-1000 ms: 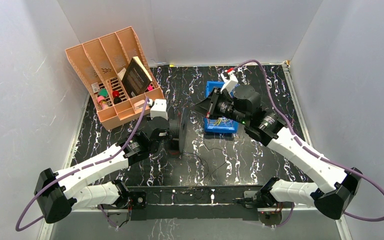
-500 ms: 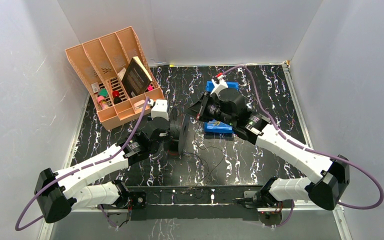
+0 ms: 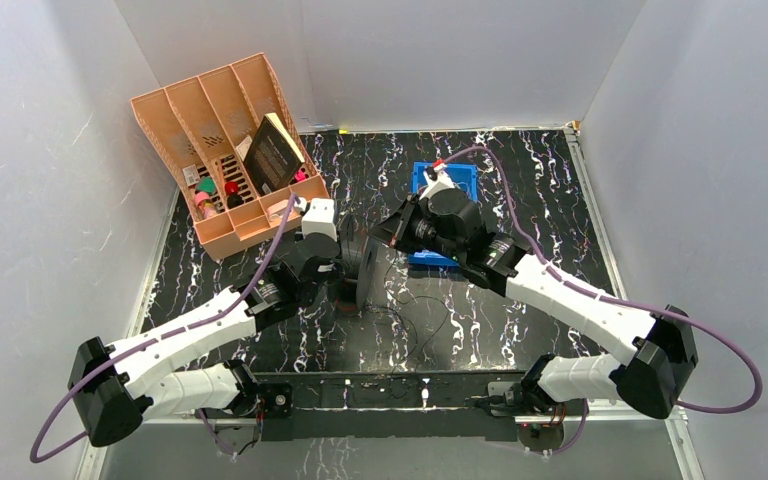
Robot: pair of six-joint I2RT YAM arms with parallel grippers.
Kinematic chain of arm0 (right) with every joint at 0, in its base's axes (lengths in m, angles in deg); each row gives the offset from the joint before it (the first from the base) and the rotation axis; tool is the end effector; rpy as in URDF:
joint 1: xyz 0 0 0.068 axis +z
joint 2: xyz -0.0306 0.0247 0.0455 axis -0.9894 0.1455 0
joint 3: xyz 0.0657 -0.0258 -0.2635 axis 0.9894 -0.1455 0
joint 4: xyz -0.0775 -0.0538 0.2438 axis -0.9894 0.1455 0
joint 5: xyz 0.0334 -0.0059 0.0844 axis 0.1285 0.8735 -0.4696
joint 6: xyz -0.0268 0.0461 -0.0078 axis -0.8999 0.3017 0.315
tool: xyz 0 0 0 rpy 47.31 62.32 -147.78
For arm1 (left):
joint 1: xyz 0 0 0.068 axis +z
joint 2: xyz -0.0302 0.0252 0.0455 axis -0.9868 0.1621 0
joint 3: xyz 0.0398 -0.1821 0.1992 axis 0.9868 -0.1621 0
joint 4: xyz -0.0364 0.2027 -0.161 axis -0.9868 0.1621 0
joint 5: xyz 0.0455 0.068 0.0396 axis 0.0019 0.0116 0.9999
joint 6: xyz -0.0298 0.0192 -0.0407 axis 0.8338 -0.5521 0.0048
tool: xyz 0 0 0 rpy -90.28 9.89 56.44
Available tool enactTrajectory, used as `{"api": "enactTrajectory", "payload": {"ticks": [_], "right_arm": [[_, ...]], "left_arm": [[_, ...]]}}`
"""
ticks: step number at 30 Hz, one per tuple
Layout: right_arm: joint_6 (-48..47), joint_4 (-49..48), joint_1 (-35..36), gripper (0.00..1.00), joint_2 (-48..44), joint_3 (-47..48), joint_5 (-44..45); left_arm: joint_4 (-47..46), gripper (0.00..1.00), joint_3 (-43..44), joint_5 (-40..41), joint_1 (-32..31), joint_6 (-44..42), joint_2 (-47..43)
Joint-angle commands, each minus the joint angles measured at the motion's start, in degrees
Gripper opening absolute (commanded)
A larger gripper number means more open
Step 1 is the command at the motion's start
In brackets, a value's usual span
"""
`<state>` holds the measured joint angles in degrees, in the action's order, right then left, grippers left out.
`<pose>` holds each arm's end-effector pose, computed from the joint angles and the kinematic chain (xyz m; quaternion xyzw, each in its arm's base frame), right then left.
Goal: Wrap the cables
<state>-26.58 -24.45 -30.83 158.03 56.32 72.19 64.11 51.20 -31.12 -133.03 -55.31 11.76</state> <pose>0.1871 0.2265 0.3487 0.0444 0.7934 0.4705 0.3837 0.1605 -0.1749 0.2985 0.0328 0.8215 -0.1243 0.5555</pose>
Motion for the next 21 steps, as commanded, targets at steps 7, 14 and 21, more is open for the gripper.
{"api": "enactTrajectory", "payload": {"ticks": [7,14,21], "right_arm": [[3.8,-6.4,1.0,0.00,1.0,-1.7,1.7],[5.6,-8.5,1.5,0.00,2.3,-1.6,1.4],[6.5,-9.4,1.6,0.00,2.2,-2.6,2.3]], "left_arm": [[1.2,0.37,3.8,1.3,-0.3,-0.4,-4.7],[-0.8,0.52,4.3,2.0,-0.2,-3.3,-1.1],[-3.9,0.54,5.6,-1.2,0.6,-6.1,5.5]]}}
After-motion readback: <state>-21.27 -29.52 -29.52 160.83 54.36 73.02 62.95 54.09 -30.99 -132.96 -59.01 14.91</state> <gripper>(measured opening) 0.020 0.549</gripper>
